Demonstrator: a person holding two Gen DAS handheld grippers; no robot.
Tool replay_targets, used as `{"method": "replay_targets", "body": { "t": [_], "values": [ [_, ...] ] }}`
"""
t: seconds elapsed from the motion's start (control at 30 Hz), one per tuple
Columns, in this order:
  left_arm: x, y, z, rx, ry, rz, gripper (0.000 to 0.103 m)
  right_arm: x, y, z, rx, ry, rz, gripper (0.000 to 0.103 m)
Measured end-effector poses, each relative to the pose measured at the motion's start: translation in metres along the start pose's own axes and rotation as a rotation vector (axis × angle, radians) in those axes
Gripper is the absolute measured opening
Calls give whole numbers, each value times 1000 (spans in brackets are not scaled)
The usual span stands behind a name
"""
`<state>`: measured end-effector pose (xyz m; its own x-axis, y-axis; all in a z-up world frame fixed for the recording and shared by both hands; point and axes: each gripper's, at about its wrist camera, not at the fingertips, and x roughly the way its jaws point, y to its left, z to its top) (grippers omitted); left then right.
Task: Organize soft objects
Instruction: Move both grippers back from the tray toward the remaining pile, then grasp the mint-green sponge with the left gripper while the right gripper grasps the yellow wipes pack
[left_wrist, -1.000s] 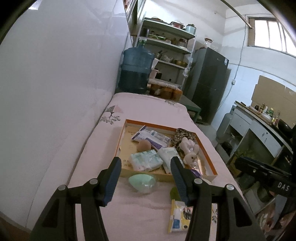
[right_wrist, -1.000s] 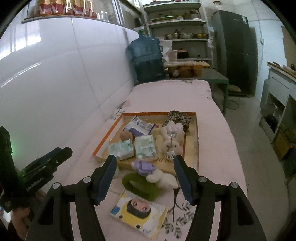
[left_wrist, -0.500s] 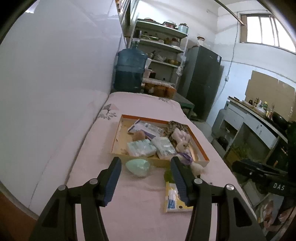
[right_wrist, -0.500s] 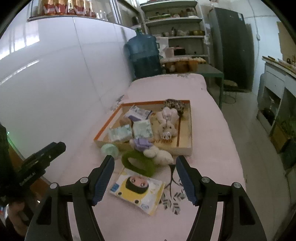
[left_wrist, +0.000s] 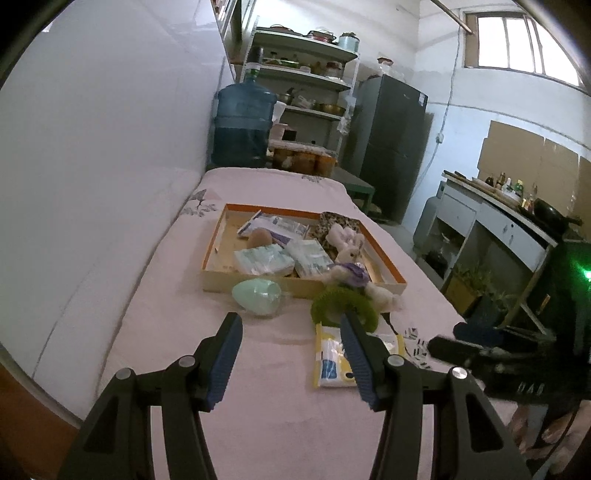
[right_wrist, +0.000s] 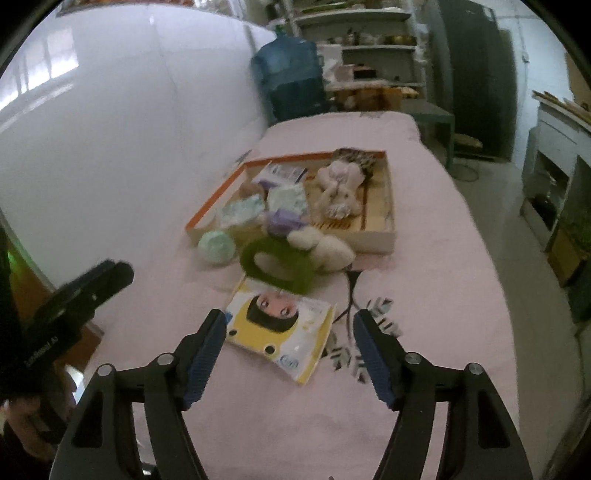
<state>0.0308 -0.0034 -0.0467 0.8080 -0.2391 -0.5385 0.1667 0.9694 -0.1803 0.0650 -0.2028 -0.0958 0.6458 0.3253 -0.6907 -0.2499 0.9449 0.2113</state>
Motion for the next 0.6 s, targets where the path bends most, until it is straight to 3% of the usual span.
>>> {"method": "replay_targets", "body": {
  "t": [0.17, 0.33, 0.6],
  "values": [
    [5, 2, -3, -1, 19, 1, 55, 26, 21, -13, -155, 73, 4, 74],
    [8, 6, -4, -12, 28, 7, 55, 45, 37, -22, -361, 115, -48, 74],
    [18, 15, -4, -41, 45, 12, 55, 60, 32, -27, -469, 139, -84, 74]
  ]
}}
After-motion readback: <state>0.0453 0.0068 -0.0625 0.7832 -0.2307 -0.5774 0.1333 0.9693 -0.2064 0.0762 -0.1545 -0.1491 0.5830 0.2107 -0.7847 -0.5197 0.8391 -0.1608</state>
